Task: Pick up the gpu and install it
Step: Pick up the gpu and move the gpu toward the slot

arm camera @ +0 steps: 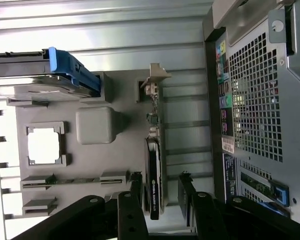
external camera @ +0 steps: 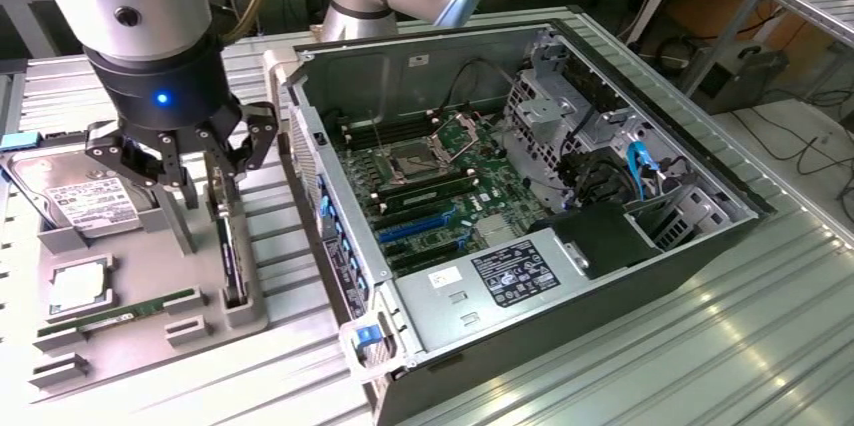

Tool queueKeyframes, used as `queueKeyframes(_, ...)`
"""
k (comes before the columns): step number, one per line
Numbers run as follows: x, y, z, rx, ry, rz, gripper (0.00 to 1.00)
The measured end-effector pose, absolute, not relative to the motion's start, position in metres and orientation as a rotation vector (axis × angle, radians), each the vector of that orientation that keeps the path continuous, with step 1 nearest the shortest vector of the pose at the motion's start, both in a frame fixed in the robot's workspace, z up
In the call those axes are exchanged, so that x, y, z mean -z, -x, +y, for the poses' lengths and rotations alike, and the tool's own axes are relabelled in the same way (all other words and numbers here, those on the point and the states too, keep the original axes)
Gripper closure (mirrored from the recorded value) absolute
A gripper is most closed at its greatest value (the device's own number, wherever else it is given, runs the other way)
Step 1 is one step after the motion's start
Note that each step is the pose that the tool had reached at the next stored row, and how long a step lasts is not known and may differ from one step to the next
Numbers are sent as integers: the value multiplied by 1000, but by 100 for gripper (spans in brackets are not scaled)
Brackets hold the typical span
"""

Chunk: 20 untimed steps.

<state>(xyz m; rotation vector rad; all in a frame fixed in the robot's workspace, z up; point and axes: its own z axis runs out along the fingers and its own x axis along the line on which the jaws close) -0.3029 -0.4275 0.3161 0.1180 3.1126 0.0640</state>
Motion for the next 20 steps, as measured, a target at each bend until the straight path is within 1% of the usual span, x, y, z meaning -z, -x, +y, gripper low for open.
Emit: queueKeyframes(20, -274, 303, -428, -64, -118, 3116, 58)
